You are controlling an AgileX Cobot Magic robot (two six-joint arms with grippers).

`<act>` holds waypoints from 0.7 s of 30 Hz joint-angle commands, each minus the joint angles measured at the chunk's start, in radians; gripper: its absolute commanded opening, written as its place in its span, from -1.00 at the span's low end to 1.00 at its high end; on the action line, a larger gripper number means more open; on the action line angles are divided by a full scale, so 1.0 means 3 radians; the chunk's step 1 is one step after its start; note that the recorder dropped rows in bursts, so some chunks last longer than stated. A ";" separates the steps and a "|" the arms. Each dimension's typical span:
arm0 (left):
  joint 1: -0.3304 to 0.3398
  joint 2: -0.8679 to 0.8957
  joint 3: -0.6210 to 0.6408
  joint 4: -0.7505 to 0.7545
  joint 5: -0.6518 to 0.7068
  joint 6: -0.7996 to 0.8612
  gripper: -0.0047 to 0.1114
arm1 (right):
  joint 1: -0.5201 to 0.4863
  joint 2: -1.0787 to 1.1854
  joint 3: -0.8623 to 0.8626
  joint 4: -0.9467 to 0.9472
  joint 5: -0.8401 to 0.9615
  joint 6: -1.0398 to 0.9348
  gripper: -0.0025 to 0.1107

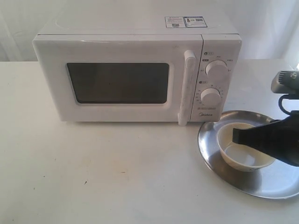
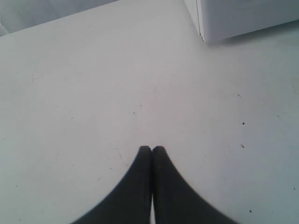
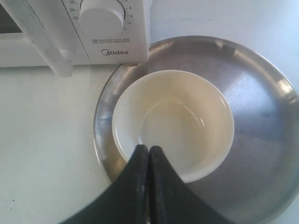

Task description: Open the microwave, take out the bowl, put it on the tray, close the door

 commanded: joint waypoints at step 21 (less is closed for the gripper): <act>-0.0024 -0.0007 -0.0008 -0.0024 0.0007 -0.0015 -0.92 | -0.1089 -0.1719 0.0019 -0.0036 -0.0228 0.0019 -0.96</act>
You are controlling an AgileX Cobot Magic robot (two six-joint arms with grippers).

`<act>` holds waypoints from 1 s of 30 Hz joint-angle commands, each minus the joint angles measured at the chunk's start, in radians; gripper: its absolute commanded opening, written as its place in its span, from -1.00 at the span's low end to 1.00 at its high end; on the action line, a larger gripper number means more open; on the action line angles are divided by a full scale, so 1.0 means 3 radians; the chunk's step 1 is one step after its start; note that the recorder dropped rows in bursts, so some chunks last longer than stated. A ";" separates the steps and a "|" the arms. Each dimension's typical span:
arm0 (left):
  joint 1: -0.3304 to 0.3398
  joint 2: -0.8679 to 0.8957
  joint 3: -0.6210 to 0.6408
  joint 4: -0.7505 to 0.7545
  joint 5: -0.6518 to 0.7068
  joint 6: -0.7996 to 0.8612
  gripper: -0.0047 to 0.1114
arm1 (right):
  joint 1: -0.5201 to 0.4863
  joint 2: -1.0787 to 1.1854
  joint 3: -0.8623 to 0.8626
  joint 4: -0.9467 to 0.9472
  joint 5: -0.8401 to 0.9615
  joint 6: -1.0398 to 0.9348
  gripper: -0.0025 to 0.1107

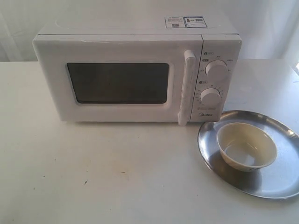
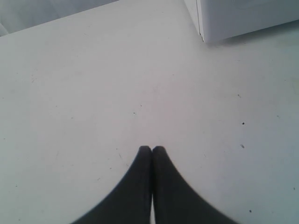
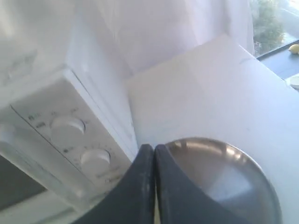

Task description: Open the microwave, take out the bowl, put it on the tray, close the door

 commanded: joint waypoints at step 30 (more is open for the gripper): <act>-0.0020 -0.0007 -0.0008 -0.0052 0.0054 -0.0157 -0.92 | -0.0085 -0.1242 0.0019 -0.0038 0.0004 0.0042 -0.96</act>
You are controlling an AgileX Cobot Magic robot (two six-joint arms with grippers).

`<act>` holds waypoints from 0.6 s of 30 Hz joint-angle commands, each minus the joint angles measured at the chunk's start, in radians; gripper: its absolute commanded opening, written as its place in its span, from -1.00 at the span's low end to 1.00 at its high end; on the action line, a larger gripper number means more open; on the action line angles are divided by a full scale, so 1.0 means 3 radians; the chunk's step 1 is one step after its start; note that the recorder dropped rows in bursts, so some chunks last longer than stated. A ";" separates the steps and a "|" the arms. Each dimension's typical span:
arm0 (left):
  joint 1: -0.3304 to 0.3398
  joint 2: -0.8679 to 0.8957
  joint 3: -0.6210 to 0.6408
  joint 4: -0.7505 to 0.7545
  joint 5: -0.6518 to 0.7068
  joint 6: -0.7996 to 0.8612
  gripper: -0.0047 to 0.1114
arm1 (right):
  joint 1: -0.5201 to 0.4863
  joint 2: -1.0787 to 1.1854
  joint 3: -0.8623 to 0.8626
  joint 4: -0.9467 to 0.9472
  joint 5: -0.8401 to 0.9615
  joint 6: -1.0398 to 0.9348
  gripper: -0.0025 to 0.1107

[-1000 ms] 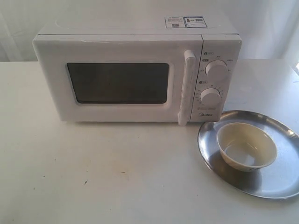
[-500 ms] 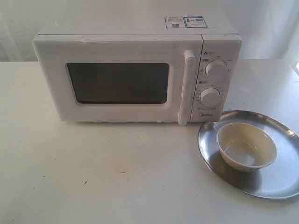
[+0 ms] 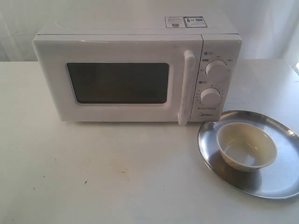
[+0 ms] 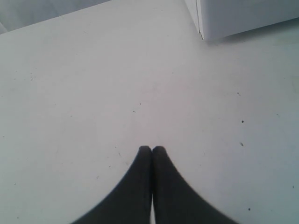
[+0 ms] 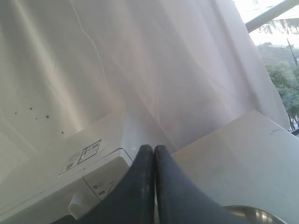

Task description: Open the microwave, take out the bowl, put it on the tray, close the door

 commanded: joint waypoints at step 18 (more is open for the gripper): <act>-0.0020 -0.0007 -0.0008 -0.0042 0.0033 -0.0519 -0.92 | -0.0025 -0.0018 0.0019 -0.0038 -0.0009 0.0008 -0.96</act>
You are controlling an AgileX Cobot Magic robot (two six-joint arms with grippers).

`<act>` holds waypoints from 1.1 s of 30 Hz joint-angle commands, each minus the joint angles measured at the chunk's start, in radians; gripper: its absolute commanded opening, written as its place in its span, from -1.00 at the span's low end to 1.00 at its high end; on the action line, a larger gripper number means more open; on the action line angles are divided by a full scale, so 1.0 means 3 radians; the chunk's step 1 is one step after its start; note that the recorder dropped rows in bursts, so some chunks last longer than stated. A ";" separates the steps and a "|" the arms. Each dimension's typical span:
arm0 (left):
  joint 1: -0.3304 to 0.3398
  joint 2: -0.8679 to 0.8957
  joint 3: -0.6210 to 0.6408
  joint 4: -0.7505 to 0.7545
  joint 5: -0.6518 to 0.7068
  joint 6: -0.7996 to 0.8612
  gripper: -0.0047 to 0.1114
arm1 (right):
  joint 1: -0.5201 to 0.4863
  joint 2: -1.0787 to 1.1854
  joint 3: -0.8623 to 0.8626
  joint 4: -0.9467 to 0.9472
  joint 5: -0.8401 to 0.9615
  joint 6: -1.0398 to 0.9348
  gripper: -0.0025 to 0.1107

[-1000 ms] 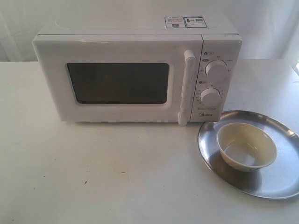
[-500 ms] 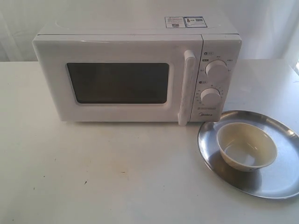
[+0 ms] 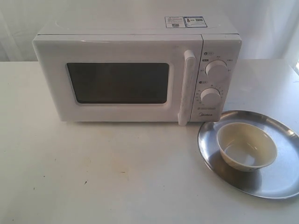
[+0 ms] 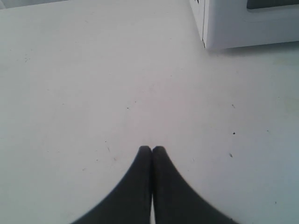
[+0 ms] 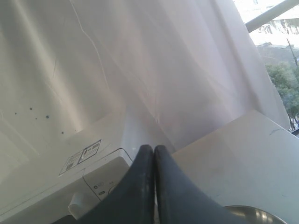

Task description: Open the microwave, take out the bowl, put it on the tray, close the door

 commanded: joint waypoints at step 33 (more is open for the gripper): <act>-0.0020 -0.0007 -0.0008 -0.0042 0.0033 0.0059 -0.92 | -0.0054 -0.0436 0.0434 -0.0108 -0.0249 -0.0495 -0.96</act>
